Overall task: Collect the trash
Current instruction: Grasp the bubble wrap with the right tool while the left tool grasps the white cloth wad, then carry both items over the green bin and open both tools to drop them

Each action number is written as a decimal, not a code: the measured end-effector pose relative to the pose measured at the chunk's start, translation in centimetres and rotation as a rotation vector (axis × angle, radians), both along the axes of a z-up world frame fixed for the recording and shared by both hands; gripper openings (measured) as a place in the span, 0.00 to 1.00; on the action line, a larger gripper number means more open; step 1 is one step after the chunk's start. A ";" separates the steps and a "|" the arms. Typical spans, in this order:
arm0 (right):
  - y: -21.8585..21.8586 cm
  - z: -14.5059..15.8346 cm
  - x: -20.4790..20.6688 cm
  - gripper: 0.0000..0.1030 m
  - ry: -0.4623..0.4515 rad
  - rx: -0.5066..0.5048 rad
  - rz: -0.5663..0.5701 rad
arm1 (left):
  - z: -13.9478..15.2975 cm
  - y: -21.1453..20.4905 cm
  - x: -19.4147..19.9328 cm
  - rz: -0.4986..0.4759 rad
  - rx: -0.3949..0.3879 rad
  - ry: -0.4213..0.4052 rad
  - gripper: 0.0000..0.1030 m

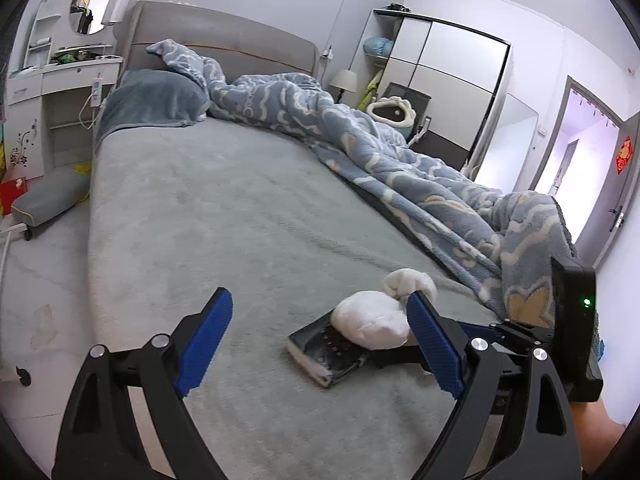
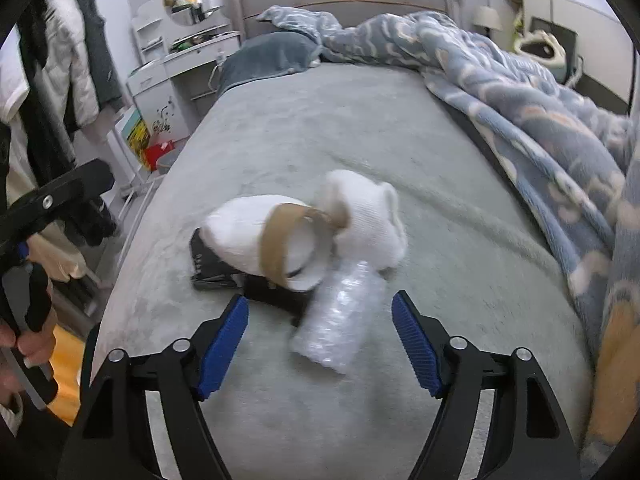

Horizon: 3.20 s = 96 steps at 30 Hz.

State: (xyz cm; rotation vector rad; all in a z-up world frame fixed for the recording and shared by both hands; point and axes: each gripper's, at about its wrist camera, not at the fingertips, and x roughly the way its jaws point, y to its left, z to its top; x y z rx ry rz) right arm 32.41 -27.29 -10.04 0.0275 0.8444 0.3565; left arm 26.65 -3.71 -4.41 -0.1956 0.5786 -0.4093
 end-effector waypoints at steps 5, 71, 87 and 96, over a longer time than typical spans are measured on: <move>-1.2 -1.4 0.9 0.63 0.066 0.084 -0.027 | -1.1 -1.2 0.9 -0.010 0.008 0.036 0.88; -5.4 1.9 -3.0 0.42 -0.016 0.115 -0.024 | -1.3 -9.7 -0.9 -0.065 0.170 -0.071 0.34; -1.5 2.5 -8.0 0.42 -0.049 0.126 -0.018 | -0.3 -5.4 -6.6 -0.048 0.186 -0.021 0.34; 0.7 2.6 -11.4 0.42 -0.073 0.150 -0.011 | 1.0 -1.4 -11.0 -0.002 0.183 -0.043 0.34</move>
